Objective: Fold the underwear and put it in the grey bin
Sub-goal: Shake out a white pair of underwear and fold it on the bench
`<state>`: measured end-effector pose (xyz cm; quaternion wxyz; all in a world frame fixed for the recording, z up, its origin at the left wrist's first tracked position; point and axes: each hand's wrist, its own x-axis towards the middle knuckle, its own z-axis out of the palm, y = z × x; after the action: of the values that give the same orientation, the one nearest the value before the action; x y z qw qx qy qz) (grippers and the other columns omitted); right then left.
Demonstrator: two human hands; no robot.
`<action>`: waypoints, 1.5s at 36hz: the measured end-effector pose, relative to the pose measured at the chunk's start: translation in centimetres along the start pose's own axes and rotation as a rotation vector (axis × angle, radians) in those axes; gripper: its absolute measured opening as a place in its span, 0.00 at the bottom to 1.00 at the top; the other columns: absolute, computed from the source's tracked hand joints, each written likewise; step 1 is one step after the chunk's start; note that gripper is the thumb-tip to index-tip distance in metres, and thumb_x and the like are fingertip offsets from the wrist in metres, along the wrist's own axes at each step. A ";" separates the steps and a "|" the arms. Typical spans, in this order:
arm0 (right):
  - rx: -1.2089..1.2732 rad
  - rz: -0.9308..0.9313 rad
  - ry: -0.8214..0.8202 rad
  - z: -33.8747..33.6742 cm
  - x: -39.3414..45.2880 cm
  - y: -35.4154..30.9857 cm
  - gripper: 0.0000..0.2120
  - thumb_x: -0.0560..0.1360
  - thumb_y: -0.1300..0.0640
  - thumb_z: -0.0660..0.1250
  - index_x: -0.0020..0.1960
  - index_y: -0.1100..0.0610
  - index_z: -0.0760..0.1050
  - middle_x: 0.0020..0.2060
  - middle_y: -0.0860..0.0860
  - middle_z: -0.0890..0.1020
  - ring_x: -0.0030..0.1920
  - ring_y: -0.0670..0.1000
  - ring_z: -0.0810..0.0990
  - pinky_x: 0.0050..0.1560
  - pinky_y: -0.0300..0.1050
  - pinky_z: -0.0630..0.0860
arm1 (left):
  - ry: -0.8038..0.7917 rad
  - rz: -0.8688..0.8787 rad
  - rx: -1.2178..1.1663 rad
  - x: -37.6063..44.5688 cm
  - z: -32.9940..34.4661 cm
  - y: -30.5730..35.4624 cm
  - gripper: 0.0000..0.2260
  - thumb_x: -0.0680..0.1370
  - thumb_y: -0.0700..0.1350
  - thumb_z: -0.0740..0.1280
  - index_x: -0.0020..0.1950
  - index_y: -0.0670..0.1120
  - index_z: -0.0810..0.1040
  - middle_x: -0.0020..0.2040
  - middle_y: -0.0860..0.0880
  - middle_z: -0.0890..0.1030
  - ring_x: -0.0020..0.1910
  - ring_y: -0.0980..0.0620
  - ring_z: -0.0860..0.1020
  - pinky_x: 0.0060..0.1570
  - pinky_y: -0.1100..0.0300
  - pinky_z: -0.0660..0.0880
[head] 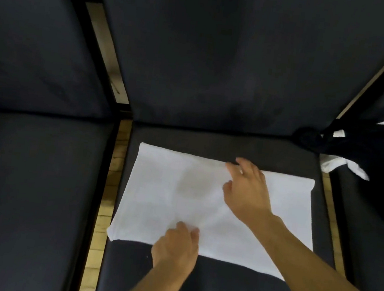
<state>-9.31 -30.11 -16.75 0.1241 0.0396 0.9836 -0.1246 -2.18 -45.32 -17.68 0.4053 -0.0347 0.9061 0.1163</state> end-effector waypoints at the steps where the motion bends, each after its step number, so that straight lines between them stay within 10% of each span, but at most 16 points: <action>1: -0.014 0.000 -0.019 0.6 1.1 0.0 0.24 0.78 0.58 0.61 0.73 0.55 0.64 0.73 0.55 0.63 0.73 0.56 0.60 0.72 0.49 0.55 | 0.010 -0.005 0.042 0.3 0.0 -0.2 0.21 0.81 0.61 0.49 0.61 0.48 0.71 0.53 0.50 0.79 0.51 0.49 0.79 0.49 0.56 0.74; 6: -0.055 0.026 0.133 3.1 2.5 1.3 0.18 0.63 0.65 0.76 0.52 0.62 0.80 0.46 0.61 0.80 0.45 0.64 0.79 0.46 0.56 0.76 | 0.141 0.075 0.237 2.7 -2.1 -1.6 0.21 0.78 0.64 0.55 0.59 0.49 0.69 0.54 0.51 0.80 0.53 0.51 0.79 0.52 0.56 0.74; 11: -0.087 0.218 0.132 3.9 -3.8 2.3 0.15 0.57 0.66 0.78 0.39 0.63 0.75 0.31 0.59 0.77 0.30 0.62 0.77 0.30 0.52 0.75 | 0.323 0.023 0.356 5.0 -5.3 -1.5 0.22 0.78 0.58 0.61 0.66 0.47 0.64 0.61 0.49 0.72 0.60 0.49 0.71 0.59 0.51 0.69; 15: 0.168 0.517 -0.364 2.9 -8.0 0.9 0.14 0.75 0.50 0.64 0.52 0.57 0.65 0.46 0.54 0.79 0.47 0.58 0.81 0.41 0.47 0.73 | 0.284 -0.121 0.122 4.9 -5.7 -0.7 0.25 0.78 0.56 0.62 0.69 0.45 0.60 0.64 0.47 0.70 0.64 0.47 0.71 0.60 0.49 0.70; 23: 0.787 1.010 -0.271 2.7 -8.7 0.1 0.26 0.73 0.54 0.69 0.64 0.62 0.62 0.51 0.58 0.77 0.51 0.60 0.75 0.51 0.50 0.72 | 0.070 -0.315 -0.343 3.0 -4.4 -0.7 0.30 0.74 0.54 0.70 0.65 0.42 0.60 0.61 0.43 0.75 0.59 0.42 0.76 0.55 0.48 0.76; 30: 0.871 0.925 -0.325 2.1 -8.8 0.3 0.04 0.70 0.57 0.69 0.41 0.58 0.78 0.38 0.54 0.81 0.41 0.54 0.79 0.45 0.50 0.78 | -0.027 -0.300 -0.567 3.8 -4.9 -1.6 0.17 0.68 0.45 0.76 0.54 0.42 0.80 0.50 0.45 0.82 0.49 0.45 0.81 0.50 0.53 0.78; 36: 1.144 0.824 -0.218 0.9 -9.2 0.4 0.02 0.73 0.63 0.66 0.44 0.62 0.77 0.39 0.57 0.82 0.37 0.51 0.78 0.34 0.40 0.72 | -0.015 -0.116 -0.916 2.9 -5.3 -2.6 0.09 0.74 0.40 0.71 0.51 0.51 0.79 0.48 0.52 0.82 0.47 0.52 0.80 0.42 0.61 0.77; 42: 1.259 0.790 -0.199 -1.2 -9.4 1.4 0.07 0.73 0.60 0.69 0.50 0.60 0.75 0.46 0.58 0.83 0.48 0.58 0.81 0.56 0.59 0.76 | -0.079 -0.021 -1.106 0.9 -7.5 -2.7 0.14 0.72 0.40 0.73 0.57 0.45 0.79 0.51 0.47 0.84 0.50 0.47 0.83 0.50 0.54 0.79; 48: 1.288 0.604 -0.107 -8.2 -8.5 2.1 0.20 0.74 0.60 0.69 0.63 0.49 0.69 0.50 0.55 0.82 0.50 0.55 0.82 0.57 0.56 0.76 | 0.049 0.085 -1.147 -2.3 -13.1 -1.4 0.17 0.69 0.37 0.75 0.55 0.43 0.75 0.50 0.43 0.83 0.47 0.44 0.83 0.48 0.50 0.79; 54: 1.281 0.387 0.038 -17.1 -5.6 1.5 0.07 0.74 0.64 0.68 0.49 0.53 0.79 0.49 0.59 0.82 0.49 0.57 0.81 0.55 0.56 0.76 | 0.178 0.277 -1.114 -5.7 -20.8 1.5 0.22 0.70 0.40 0.75 0.58 0.54 0.72 0.54 0.44 0.80 0.52 0.46 0.80 0.55 0.51 0.77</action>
<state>-7.78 -24.59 0.41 0.0790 0.2833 0.6924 -0.6588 -13.74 -49.03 0.25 0.2292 -0.1336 0.7350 0.6241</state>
